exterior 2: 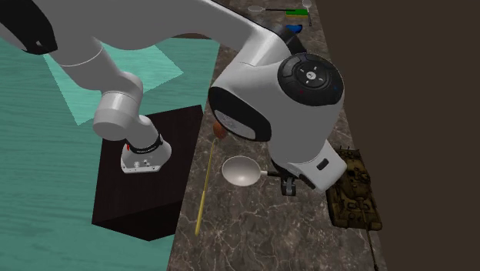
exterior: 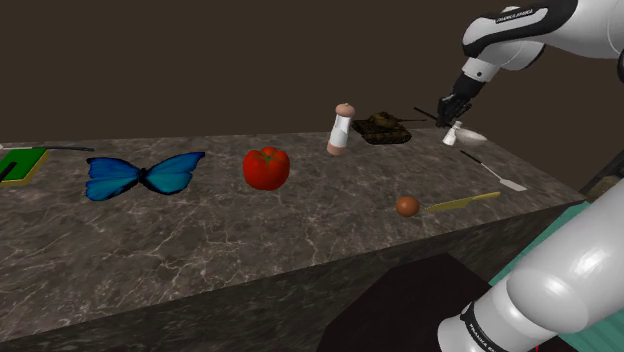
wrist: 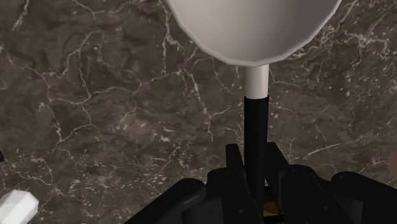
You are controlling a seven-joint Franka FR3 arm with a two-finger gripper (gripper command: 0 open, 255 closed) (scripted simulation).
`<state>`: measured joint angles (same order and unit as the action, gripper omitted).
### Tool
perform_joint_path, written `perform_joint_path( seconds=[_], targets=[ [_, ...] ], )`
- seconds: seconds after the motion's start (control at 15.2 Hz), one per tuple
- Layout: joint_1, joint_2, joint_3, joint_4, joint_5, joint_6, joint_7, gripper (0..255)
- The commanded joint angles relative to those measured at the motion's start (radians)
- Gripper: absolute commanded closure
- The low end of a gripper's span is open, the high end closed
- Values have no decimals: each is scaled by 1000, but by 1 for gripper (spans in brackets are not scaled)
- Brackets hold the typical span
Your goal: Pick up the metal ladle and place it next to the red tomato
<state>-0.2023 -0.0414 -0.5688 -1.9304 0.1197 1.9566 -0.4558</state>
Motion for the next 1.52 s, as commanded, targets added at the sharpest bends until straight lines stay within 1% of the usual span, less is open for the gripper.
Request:
perform_joint_path(
  seconds=[0.0,0.26,0.59,1.06,1.45],
  targets=[
    [18,-39,22,-37,-24,9,48,255],
    [55,-121,87,-123,-68,34,167,255],
    [95,-195,173,-205,-97,57,307,255],
    [154,-249,295,-272,-104,81,492,255],
    [210,-253,397,-285,-94,97,643,255]
  ],
)
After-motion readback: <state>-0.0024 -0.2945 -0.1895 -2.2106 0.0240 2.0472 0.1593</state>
